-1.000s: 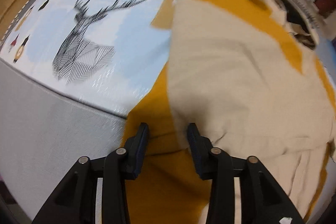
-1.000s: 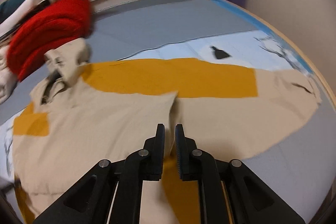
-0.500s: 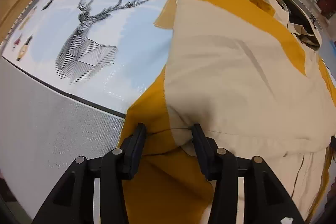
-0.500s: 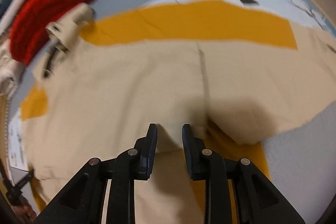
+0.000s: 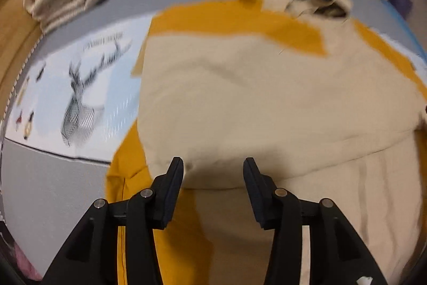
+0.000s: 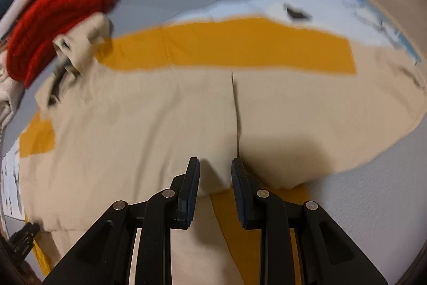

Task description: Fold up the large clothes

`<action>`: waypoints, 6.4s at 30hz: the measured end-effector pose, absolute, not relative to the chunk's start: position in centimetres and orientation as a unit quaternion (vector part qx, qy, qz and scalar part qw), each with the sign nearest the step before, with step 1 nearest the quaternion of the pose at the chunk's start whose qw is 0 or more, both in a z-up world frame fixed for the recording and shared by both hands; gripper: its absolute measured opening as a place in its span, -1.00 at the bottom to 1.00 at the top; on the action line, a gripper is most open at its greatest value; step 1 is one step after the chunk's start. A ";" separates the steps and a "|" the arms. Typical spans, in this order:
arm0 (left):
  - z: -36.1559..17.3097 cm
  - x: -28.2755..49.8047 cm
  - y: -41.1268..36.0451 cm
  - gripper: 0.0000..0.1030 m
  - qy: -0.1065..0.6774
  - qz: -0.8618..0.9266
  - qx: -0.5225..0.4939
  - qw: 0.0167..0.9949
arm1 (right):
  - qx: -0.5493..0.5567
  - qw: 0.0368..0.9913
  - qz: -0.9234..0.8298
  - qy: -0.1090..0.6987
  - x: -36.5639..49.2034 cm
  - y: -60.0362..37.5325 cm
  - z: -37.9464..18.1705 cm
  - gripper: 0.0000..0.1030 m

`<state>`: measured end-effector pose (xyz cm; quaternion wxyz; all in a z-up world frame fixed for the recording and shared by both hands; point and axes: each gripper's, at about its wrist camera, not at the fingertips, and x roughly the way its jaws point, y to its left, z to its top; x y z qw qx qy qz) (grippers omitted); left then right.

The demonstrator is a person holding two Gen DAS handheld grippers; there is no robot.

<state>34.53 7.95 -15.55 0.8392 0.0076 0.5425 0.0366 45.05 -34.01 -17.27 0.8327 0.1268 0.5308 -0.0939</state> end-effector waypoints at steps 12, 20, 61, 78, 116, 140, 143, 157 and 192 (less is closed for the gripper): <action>-9.1 31.3 -0.1 -0.10 0.459 -0.038 0.040 0.887 | 0.090 0.899 -0.131 0.407 41.7 -37.0 -8.8 0.35; -9.0 31.2 -0.5 -0.09 0.451 -0.047 0.029 0.891 | 0.160 0.877 -0.197 0.407 39.4 -48.9 -10.6 0.34; -11.4 32.5 -0.8 -0.09 0.463 -0.052 0.023 0.885 | 0.462 0.789 -0.311 0.259 31.5 -76.0 -21.9 -0.81; -9.5 33.6 4.8 -0.09 0.474 0.002 -0.040 0.879 | 0.164 0.929 -0.187 0.272 42.1 -50.6 -3.7 -0.94; -13.4 36.0 -1.2 -0.05 0.482 -0.095 0.007 0.871 | 0.113 0.855 0.039 0.505 39.7 -24.5 -14.0 -0.68; -12.0 37.8 4.5 -0.70 0.494 0.018 -0.096 0.864 | 0.260 0.775 -0.005 0.577 42.3 -29.4 -20.0 -0.68; -12.3 35.2 10.4 -0.55 0.497 0.045 -0.208 0.841 | 0.263 0.773 -0.005 0.577 42.3 -29.4 -20.0 -0.68; -20.6 36.6 19.3 -0.37 0.518 0.019 -0.436 0.735 | 0.264 0.776 -0.004 0.573 42.4 -28.9 -20.2 -0.68; -20.0 39.1 16.0 -0.46 0.571 0.054 -0.222 0.788 | 0.288 0.761 -0.079 0.576 43.4 -34.2 -23.1 -0.70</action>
